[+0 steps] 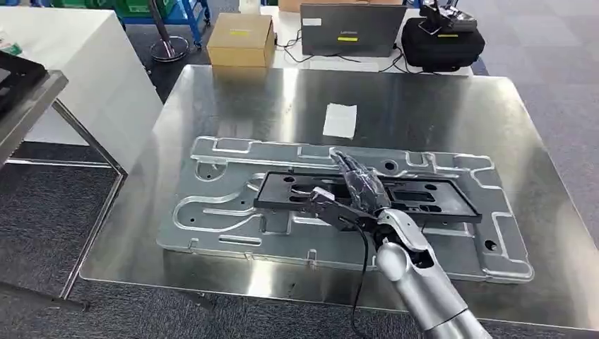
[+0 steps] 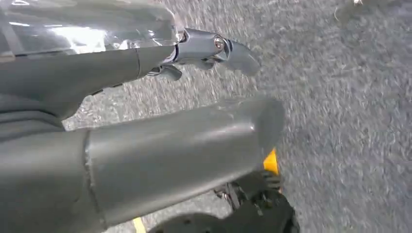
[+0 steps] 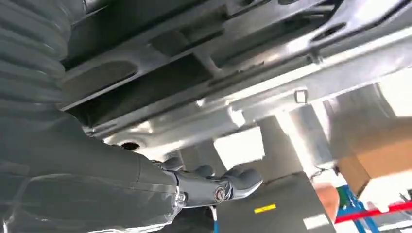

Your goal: Take the parts from the cabinet and place them on the table.

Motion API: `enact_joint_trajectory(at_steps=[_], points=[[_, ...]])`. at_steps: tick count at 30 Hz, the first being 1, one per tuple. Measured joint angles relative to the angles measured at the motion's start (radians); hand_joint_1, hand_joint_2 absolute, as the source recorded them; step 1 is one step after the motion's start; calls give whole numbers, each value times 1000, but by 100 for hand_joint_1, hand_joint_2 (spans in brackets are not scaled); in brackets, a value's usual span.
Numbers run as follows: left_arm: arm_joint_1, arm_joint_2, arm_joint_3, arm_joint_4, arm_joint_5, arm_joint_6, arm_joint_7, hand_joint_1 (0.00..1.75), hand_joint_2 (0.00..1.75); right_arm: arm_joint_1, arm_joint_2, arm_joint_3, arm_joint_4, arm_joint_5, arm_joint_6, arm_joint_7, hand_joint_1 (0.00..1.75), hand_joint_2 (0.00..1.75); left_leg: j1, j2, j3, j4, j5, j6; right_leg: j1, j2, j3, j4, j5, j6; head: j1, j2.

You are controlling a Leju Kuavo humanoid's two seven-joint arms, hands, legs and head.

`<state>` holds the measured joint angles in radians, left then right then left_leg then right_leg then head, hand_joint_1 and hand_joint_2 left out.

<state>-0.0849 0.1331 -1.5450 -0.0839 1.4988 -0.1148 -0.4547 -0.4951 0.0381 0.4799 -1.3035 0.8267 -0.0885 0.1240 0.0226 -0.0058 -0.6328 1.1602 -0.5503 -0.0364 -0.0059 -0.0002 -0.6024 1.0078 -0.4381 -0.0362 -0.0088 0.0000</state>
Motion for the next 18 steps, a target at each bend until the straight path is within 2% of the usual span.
enact_joint_trajectory(at_steps=[1,2,3,4,5,6,7,8,9,11,12,13,14,16,17,18], points=[[0,0,0,0,0,0,0,0,0,5,0,1,0,-1,0,0,0,175,0,0,-42,84,-35,-3,2,-1,1,0,-2,-2,0,0],[2,0,0,0,0,0,1,0,0,10,0,1,0,-5,0,-2,0,175,0,0,-74,146,-50,-5,3,-1,1,2,-2,-4,0,0],[5,0,0,0,1,0,2,0,0,15,0,2,0,-7,0,-5,0,175,0,0,-86,165,-43,-5,4,-1,1,3,-3,-4,0,0],[6,0,0,0,3,0,2,0,0,19,0,3,-1,-10,0,-6,0,175,0,0,-74,131,-10,-4,4,0,2,5,-6,-4,0,0],[6,0,0,0,6,0,2,0,0,20,0,3,-2,-12,1,-8,0,175,0,1,-44,63,32,-3,3,0,3,8,-8,-2,0,0],[5,0,0,0,7,0,2,0,0,20,0,3,-5,-13,1,-9,0,175,0,1,1,-31,80,0,3,1,5,13,-12,1,0,0],[5,0,0,0,10,0,1,0,0,20,0,3,-7,-14,2,-10,0,175,0,3,38,-112,107,5,3,1,5,17,-16,5,-1,0],[3,0,0,0,13,0,1,0,0,20,-1,3,-8,-14,2,-10,0,175,-7,3,48,-132,90,8,11,2,2,22,-20,10,-2,0],[2,0,0,0,16,-1,0,0,0,21,-1,3,-9,-14,3,-10,0,175,-7,1,48,-131,95,17,9,2,0,22,-18,15,1,0],[5,0,0,0,16,-2,-1,0,0,23,-1,5,-13,-15,3,-10,0,175,-12,0,45,-131,96,25,5,2,1,16,-14,25,0,0],[5,0,0,0,16,-3,-1,0,0,23,-1,5,-16,-15,3,-10,0,175,-6,0,47,-140,102,34,9,2,3,17,-15,32,1,0],[5,-2,0,0,16,-4,-3,0,0,23,-2,6,-19,-16,3,-11,0,175,-2,2,53,-148,107,41,4,3,1,28,-26,37,0,0],[4,-2,0,0,17,-5,-4,0,0,22,-3,7,-23,-16,3,-11,0,175,-2,2,54,-150,108,49,4,2,-19,71,-59,40,5,0],[3,-3,0,0,17,-5,-4,0,0,26,-6,7,-23,-16,4,-11,0,175,-3,2,53,-149,107,54,0,2,-92,222,-133,45,8,0],[4,-3,0,0,17,-6,-4,0,0,30,-8,7,-23,-17,4,-11,0,175,-4,2,53,-149,107,54,-1,2,-126,288,-155,48,8,0],[5,-4,0,0,17,-6,-4,0,0,34,-10,8,-23,-18,5,-11,0,175,-4,2,53,-148,107,54,-1,2,-145,320,-156,49,8,0]])
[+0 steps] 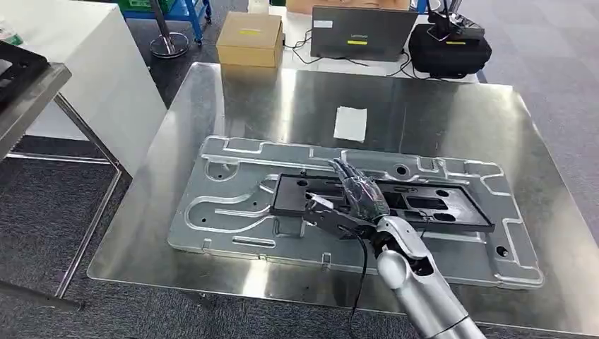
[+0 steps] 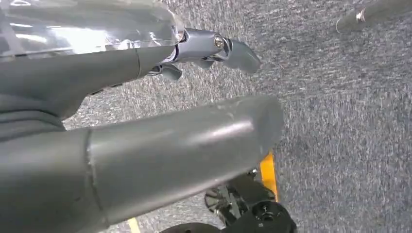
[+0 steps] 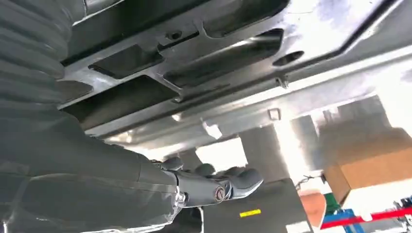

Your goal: Take the parts from the cabinet and place them on the table.

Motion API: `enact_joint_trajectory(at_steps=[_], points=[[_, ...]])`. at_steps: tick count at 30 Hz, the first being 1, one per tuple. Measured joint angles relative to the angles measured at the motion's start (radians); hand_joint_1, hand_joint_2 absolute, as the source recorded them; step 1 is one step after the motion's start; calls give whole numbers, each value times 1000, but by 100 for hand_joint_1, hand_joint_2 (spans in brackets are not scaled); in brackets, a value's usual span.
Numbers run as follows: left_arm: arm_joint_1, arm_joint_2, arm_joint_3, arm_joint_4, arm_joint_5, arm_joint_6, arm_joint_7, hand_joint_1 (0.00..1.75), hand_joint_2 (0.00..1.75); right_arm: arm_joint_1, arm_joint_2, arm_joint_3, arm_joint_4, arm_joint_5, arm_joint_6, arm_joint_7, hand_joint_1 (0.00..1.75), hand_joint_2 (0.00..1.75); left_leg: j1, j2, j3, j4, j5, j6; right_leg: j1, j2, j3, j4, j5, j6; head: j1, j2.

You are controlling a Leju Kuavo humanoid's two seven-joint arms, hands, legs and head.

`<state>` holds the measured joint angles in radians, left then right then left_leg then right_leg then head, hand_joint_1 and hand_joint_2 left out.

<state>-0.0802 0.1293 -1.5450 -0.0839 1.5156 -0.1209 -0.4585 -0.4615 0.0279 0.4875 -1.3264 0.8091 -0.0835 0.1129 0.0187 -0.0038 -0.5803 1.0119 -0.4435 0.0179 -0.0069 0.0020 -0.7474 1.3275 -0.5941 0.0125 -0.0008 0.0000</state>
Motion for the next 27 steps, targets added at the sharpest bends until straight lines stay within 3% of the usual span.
enact_joint_trajectory(at_steps=[1,2,3,4,5,8,10,11,12,14,15,16,17,19,20,22,23,25,26,27], points=[[0,0,0,0,0,0,0,0,0,1,-1,0,0,0,0,0,0,175,0,0,1,1,-1,0,0,0,5,-19,25,0,0,0],[0,-1,0,0,0,1,-1,0,0,1,-2,0,0,-1,0,0,0,175,0,-1,2,2,-2,-2,-1,0,32,-75,65,-2,0,0],[-1,-2,0,0,-2,8,-3,0,0,0,-2,0,-1,-2,0,0,0,0,0,-2,4,4,-5,-5,-1,-1,79,-170,116,-6,0,0],[-1,-3,0,0,-3,11,-5,0,0,0,-2,0,-5,-5,0,-1,0,0,0,-3,7,5,-7,-9,0,-1,124,-257,152,-12,0,0],[-2,-3,0,0,-6,14,-9,0,0,0,-2,0,-8,-11,-1,-3,0,0,-5,-3,6,7,-10,-14,5,1,145,-296,139,-16,0,0],[-1,-4,0,0,-8,18,-12,0,0,8,-2,-2,-17,-39,-9,-18,0,0,-5,-3,5,3,-10,-30,12,1,139,-299,143,-24,-2,0],[-2,-5,0,0,-9,19,-13,0,0,11,-1,-2,-29,-51,-13,-27,0,0,-2,-2,3,8,-20,-41,-1,-1,147,-315,152,-41,-2,0],[-2,-5,0,0,-9,19,-14,0,0,10,-1,-2,-33,-52,-15,-31,0,0,-2,-2,-4,36,-40,-45,0,-1,149,-317,151,-44,-2,0],[-3,-5,0,0,-11,18,-14,0,0,10,-1,-2,-38,-56,-19,-37,0,0,-1,-2,-31,96,-77,-48,0,-2,150,-317,151,-50,-9,0],[-1,-5,0,0,-11,18,-15,0,0,14,-1,-2,-42,-74,-20,-49,0,0,0,-2,-111,269,-153,-56,4,-3,150,-317,148,-53,-9,0],[1,-5,0,0,-11,18,-14,0,0,16,-1,-2,-42,-77,-20,-51,0,0,0,-2,-136,317,-160,-58,4,-4,150,-315,149,-53,-10,0],[2,-5,0,0,-11,18,-14,0,0,18,-1,-2,-42,-79,-21,-52,0,0,0,-1,-136,315,-146,-59,4,-14,150,-312,149,-54,-9,0],[1,-5,0,0,-10,18,-14,0,0,19,-1,-2,-42,-73,-24,-51,0,0,1,0,-114,265,-111,-58,3,-14,150,-308,148,-54,-11,0],[-2,-4,0,0,-7,17,-14,0,0,20,-1,-3,-54,-57,-41,-51,0,0,3,9,-30,88,-21,-55,2,-12,151,-300,138,-47,-13,0],[-2,-4,0,0,-4,17,-16,0,0,20,-1,-4,-62,-55,-52,-52,0,0,3,12,-2,27,-22,-52,4,-16,150,-298,134,-41,-12,0],[-1,-5,0,0,-4,19,-17,0,0,22,-1,-9,-70,-62,-58,-53,0,0,-5,8,1,20,-19,-38,10,-19,147,-296,135,-31,-9,0],[2,-5,0,0,-4,19,-17,0,0,26,-1,-10,-74,-63,-58,-53,0,175,-7,7,-1,21,-17,-34,9,-20,148,-297,137,-26,-10,0],[3,-5,0,0,-5,19,-17,0,0,27,-1,-11,-77,-63,-58,-55,0,175,1,7,2,8,-7,-17,10,-19,147,-296,133,-15,-10,0],[0,-6,0,0,-5,20,-17,0,0,28,-1,-12,-80,-63,-58,-59,0,175,1,7,3,6,-4,-13,5,-11,141,-277,116,-9,-8,0],[-2,-6,0,0,-6,22,-17,0,0,28,-2,-14,-82,-63,-58,-62,0,175,1,8,1,5,-3,-4,4,-9,119,-228,81,-6,-5,0]])
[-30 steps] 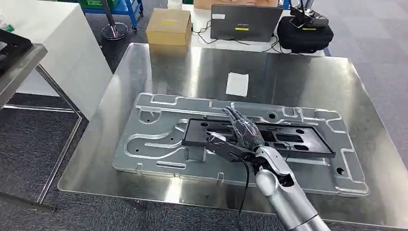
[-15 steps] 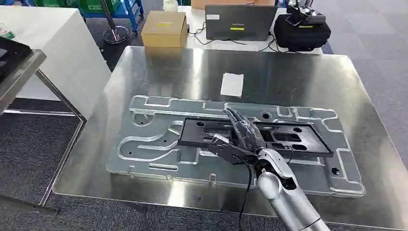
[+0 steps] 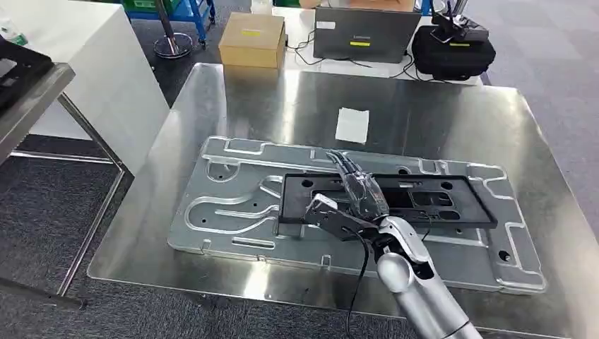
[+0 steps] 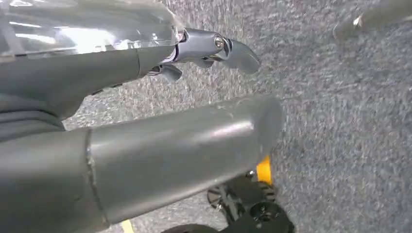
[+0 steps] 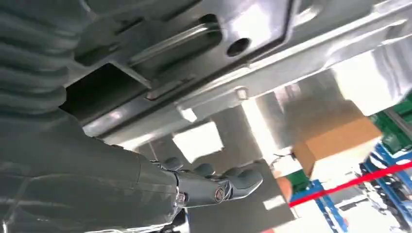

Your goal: Take the parts from the cabinet and place them on the table.

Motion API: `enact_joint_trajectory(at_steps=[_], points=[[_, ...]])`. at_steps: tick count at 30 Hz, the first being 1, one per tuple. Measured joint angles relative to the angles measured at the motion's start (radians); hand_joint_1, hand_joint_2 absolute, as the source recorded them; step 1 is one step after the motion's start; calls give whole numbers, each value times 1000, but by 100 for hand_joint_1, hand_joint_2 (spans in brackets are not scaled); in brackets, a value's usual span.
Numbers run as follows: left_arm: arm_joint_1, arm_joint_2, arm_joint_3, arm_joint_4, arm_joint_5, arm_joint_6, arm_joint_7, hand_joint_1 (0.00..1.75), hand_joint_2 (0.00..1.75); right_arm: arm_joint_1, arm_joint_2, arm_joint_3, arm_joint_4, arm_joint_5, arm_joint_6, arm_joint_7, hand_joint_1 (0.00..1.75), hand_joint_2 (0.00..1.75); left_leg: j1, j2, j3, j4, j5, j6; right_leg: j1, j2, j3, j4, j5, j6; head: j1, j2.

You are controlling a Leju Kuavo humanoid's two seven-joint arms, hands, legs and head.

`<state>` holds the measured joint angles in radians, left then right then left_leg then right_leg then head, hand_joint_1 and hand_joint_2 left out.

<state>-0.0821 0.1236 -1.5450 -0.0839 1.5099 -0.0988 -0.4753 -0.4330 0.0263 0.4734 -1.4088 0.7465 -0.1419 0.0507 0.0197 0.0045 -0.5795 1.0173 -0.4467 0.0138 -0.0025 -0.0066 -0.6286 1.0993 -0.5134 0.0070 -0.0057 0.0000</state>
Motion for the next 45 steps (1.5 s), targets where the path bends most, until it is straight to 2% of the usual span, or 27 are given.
enact_joint_trajectory(at_steps=[2,3,4,6,8,9,12,14,16,18,19,20,23,24,27,29,31,33,34,35,37,38,39,40,41,43,45], points=[[-2,0,0,0,-2,2,0,0,0,5,-2,-2,0,0,1,-3,0,175,-1,0,-4,0,1,3,-3,2,-75,160,-77,7,0,0],[-1,0,0,0,-2,3,0,0,0,11,-5,-2,0,0,1,-4,0,175,-1,-1,-5,1,1,3,-4,2,-104,220,-94,9,0,0],[0,0,0,0,-2,3,0,0,0,16,-6,-2,0,0,2,-4,0,175,-1,-1,-5,1,1,3,-5,2,-111,233,-85,10,0,0],[0,-2,0,0,-2,4,0,0,0,17,-8,-2,0,0,2,-5,0,175,-1,-3,-4,2,1,2,-7,2,-66,143,-18,8,0,0],[-2,-2,0,0,-2,3,0,0,0,13,-8,-3,-1,0,8,-8,0,175,-2,-5,-1,3,-1,-2,-7,4,24,-30,60,-4,1,0],[-3,-2,0,0,-2,1,1,0,0,10,-9,-3,-1,0,10,-9,0,175,-11,-6,-6,11,-5,-9,0,5,43,-69,50,-8,1,0],[-2,-3,0,0,0,-13,2,0,0,10,-10,-3,-4,-8,23,-11,0,175,-7,-6,-7,3,2,-25,3,7,35,-70,47,-16,-3,0],[-3,-2,0,0,3,-16,2,0,0,9,-10,-3,-8,-9,27,-13,0,175,-3,-6,-12,19,-15,-35,-7,3,44,-87,57,-31,-2,0],[-2,-2,0,0,5,-20,0,0,0,5,-10,-2,-9,-10,27,-15,0,175,-2,-6,-60,131,-83,-44,-8,2,45,-89,58,-40,-10,0],[0,-2,0,0,5,-21,0,0,0,8,-11,-2,-8,-11,29,-14,0,175,0,-6,-124,270,-138,-52,-7,1,44,-87,57,-40,-10,0],[2,-2,0,0,5,-21,1,0,0,10,-11,-2,-8,-11,29,-14,0,175,1,-6,-138,299,-136,-55,-7,1,43,-86,57,-40,-11,0],[2,-2,0,0,5,-21,2,0,0,13,-11,-2,-8,-11,29,-14,0,175,2,-5,-128,277,-111,-56,-7,2,44,-85,56,-39,-11,0],[1,-2,0,0,6,-21,2,0,0,12,-11,-3,-9,-11,29,-14,0,175,5,-4,-17,45,6,-53,-9,3,45,-75,48,-28,-11,0],[0,-2,0,0,6,-21,3,0,0,12,-11,-3,-9,-11,29,-14,0,175,-2,-5,-5,24,-12,-50,-2,4,42,-71,46,-23,-12,0],[2,-3,0,0,6,-22,5,0,0,14,-11,-2,-9,-15,29,-14,0,175,-7,-8,-10,18,-10,-29,-3,4,38,-73,51,-9,-10,0],[4,-4,0,0,7,-23,5,0,0,14,-12,-3,-9,-18,29,-14,0,175,1,-6,-6,6,0,-11,-5,5,36,-66,41,4,-10,0],[1,-4,0,0,7,-23,5,0,0,13,-12,-3,-10,-21,28,-16,0,175,-1,-6,-9,6,1,2,-5,6,-5,27,-22,7,-5,0],[2,-5,0,0,7,-23,6,0,0,19,-13,-3,-9,-21,28,-16,0,175,-5,-6,-12,6,2,6,-5,6,-83,190,-93,8,-5,0],[3,-5,0,0,7,-23,6,0,0,23,-14,-3,-9,-21,28,-16,0,175,-7,-6,-12,6,2,7,-5,6,-104,230,-98,7,-4,0],[5,-5,0,0,7,-23,6,0,0,26,-16,-3,-9,-21,28,-16,0,175,-9,-7,-12,7,2,7,-5,6,-102,222,-79,4,-4,0],[4,-5,0,0,7,-23,6,0,0,25,-16,-3,-9,-24,28,-18,0,175,-14,-9,-10,7,2,7,-2,6,-39,92,2,-8,-3,0],[4,-6,0,0,7,-23,6,0,0,24,-16,-3,-9,-25,28,-20,0,0,-16,-10,-8,7,2,6,2,6,6,5,41,-18,-3,0],[3,-7,0,0,7,-23,6,0,0,22,-16,-3,-10,-26,28,-22,0,0,-17,-10,-9,7,1,6,7,6,34,-57,44,-30,-4,0],[2,-10,0,0,7,-23,6,0,0,21,-16,-3,-10,-27,27,-23,0,0,-25,-11,-13,12,-1,1,7,4,38,-71,45,-26,-6,0],[4,-10,0,0,8,-23,6,0,0,22,-16,-3,-12,-25,23,-22,0,0,-20,-10,-14,11,6,-6,10,5,35,-67,51,-25,-3,0],[4,-11,0,0,8,-24,6,0,0,21,-16,-3,-12,-16,11,-19,0,0,-18,-10,-14,8,10,-14,10,6,34,-70,55,-31,-4,0],[4,-11,0,0,10,-24,6,0,0,19,-15,-3,-12,-4,3,-13,0,0,-18,-10,-22,32,-25,-25,-1,0,37,-88,70,-41,-5,0]])
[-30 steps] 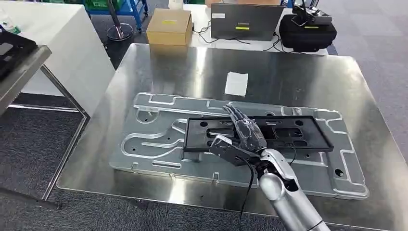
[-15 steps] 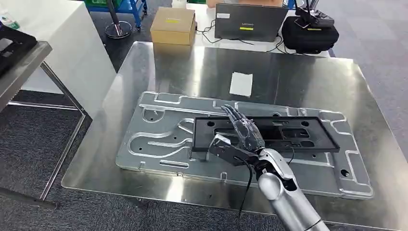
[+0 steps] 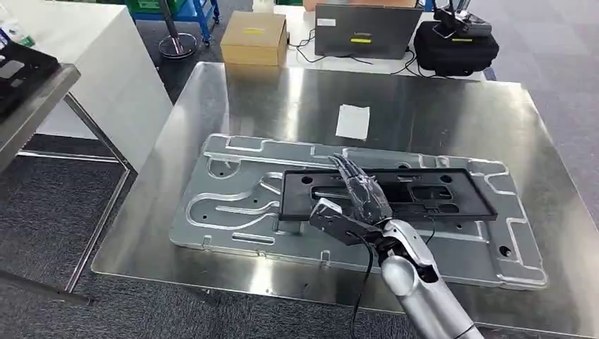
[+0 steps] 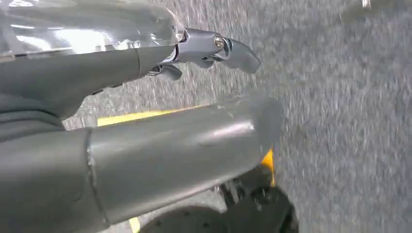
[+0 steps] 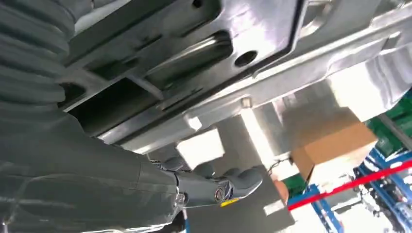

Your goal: Take the parts from the cabinet and place them on the table.

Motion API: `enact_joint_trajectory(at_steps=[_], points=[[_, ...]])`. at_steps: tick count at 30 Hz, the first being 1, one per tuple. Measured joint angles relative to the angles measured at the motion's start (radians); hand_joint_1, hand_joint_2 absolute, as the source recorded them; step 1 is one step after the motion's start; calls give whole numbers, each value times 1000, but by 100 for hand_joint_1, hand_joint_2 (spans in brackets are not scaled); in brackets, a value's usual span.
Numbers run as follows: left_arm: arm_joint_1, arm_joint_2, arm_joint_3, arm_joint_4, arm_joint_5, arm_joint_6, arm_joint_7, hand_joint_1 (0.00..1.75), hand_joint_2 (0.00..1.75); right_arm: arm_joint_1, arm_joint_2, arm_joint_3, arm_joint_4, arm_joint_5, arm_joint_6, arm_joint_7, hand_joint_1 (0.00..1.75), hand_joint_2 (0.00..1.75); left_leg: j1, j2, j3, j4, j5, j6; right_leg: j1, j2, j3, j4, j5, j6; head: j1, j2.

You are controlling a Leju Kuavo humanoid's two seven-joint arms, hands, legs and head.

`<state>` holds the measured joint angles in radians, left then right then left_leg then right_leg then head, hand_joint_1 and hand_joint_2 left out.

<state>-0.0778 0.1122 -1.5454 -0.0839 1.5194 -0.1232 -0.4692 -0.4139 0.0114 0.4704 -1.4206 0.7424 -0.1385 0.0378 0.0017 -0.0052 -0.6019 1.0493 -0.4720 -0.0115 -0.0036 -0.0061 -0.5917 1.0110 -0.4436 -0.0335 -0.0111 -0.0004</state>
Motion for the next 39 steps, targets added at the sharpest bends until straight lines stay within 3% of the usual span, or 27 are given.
enact_joint_trajectory(at_steps=[3,4,5,6,8,9,10,14,15,16,18,19,21,23,24,25,26,28,29,30,31,33,34,35,36,38,39], points=[[0,0,0,0,1,0,0,0,0,0,1,0,0,3,-4,3,0,0,9,0,-75,213,-130,-16,0,-4,-14,3,8,-6,-6,0],[1,0,0,0,1,0,0,0,0,1,1,0,1,3,-4,4,0,0,11,0,-91,263,-147,-20,0,-5,-20,5,11,-5,-6,0],[2,0,0,0,1,0,1,0,0,2,1,0,1,3,-4,4,0,0,13,1,-86,270,-141,-24,-2,-5,-26,9,14,-3,-6,0],[2,0,0,0,1,0,1,0,0,2,1,0,1,3,-4,4,0,0,16,1,-55,226,-114,-25,-3,-5,-33,13,17,1,-6,0],[1,1,0,0,1,0,1,0,0,1,1,0,1,3,-4,4,0,0,22,1,46,57,-44,-29,-7,-5,-43,21,22,9,-6,0],[-1,1,0,0,2,0,1,0,0,0,2,0,0,3,-4,4,0,0,24,0,81,-13,-47,-30,-6,-5,-47,26,25,14,-7,0],[-2,1,0,0,2,0,0,0,0,-2,2,0,0,3,-5,5,0,0,15,-3,79,-23,-40,-21,0,-4,-53,33,28,20,-8,0],[0,0,0,0,8,0,1,0,0,-1,2,0,1,4,-7,6,0,0,15,-1,61,-25,-11,15,-4,0,-61,23,50,48,-5,0],[-3,0,0,0,9,0,1,0,0,-1,2,-1,1,4,-7,6,0,0,16,2,55,-26,-1,23,-9,3,-73,40,18,53,-5,0],[-4,0,0,0,10,0,1,0,0,0,2,-1,1,4,-7,6,0,0,16,3,44,-26,7,32,-9,3,-91,82,-36,56,0,0],[-4,0,0,0,10,-1,1,0,0,0,2,-1,2,13,-8,13,0,0,11,3,18,-25,26,37,-9,3,-139,234,-142,61,3,0],[-4,0,0,0,10,-1,1,0,0,0,2,-1,3,16,-8,14,0,0,9,4,4,-24,35,38,-9,3,-152,298,-167,61,3,0],[-4,0,0,0,10,-2,1,0,0,1,2,-1,5,16,-8,17,0,0,4,4,-20,-23,52,38,-8,3,-119,300,-136,54,4,0],[-4,0,0,0,11,-2,1,0,0,0,2,-1,4,16,-10,17,0,0,-3,2,-39,-23,68,37,0,4,-18,173,-75,37,3,0],[-4,0,0,0,11,-2,1,0,0,-3,2,-1,3,16,-10,17,0,0,-3,1,-44,-23,77,35,6,6,56,74,-67,21,3,0],[-4,-6,0,0,11,-3,1,0,0,-4,2,-1,0,16,-11,17,0,0,-8,0,-50,-22,84,29,10,4,98,0,-99,8,2,0],[-3,-5,0,0,11,-3,1,0,0,-5,2,-1,-3,16,-13,16,0,0,-2,2,-48,-27,92,22,12,3,95,-2,-87,16,0,0],[-3,-3,0,0,11,-3,1,0,0,-7,2,-1,-3,16,-14,17,0,0,4,2,-48,-34,109,9,20,5,88,-7,-76,7,9,0],[-1,-4,0,0,12,-3,1,0,0,-7,2,-1,-3,16,-14,17,0,0,0,0,-49,-41,119,2,16,4,85,-20,-61,0,9,0],[-1,-2,0,0,13,-3,1,0,0,-8,3,-1,-3,16,-14,16,0,0,3,-2,-56,-29,97,-1,8,-6,80,-32,-40,-3,10,0],[0,-3,0,0,13,-5,1,0,0,-6,5,-1,-3,16,-15,17,0,0,2,0,-72,5,41,-4,6,-4,68,-37,-27,-12,7,0],[0,-2,0,0,14,-5,2,0,0,0,5,-1,-3,15,-20,14,0,0,9,0,-101,137,-78,-15,5,-5,40,-36,-4,-17,3,0],[0,-2,0,0,16,-3,2,0,0,8,5,-1,-3,14,-26,11,0,0,12,0,-111,205,-110,-21,6,-6,26,-34,6,-16,3,0],[0,-2,0,0,16,-3,2,0,0,18,5,-1,-3,10,-32,6,0,0,15,0,-111,251,-111,-26,5,-8,10,-31,17,-13,3,0],[1,-2,0,0,16,-3,3,0,0,31,5,-2,-6,3,-37,0,0,0,19,0,-91,256,-81,-32,3,-8,-10,-25,27,-9,3,0],[2,-2,0,0,19,-3,5,0,0,59,5,-6,-23,-5,-47,-9,0,0,25,1,-4,158,-8,-40,-3,-9,-47,-7,42,2,3,0],[1,-2,0,0,19,-3,5,0,0,71,5,-8,-33,-7,-51,-13,0,0,30,1,57,78,-2,-43,-5,-9,-63,4,48,8,3,0]])
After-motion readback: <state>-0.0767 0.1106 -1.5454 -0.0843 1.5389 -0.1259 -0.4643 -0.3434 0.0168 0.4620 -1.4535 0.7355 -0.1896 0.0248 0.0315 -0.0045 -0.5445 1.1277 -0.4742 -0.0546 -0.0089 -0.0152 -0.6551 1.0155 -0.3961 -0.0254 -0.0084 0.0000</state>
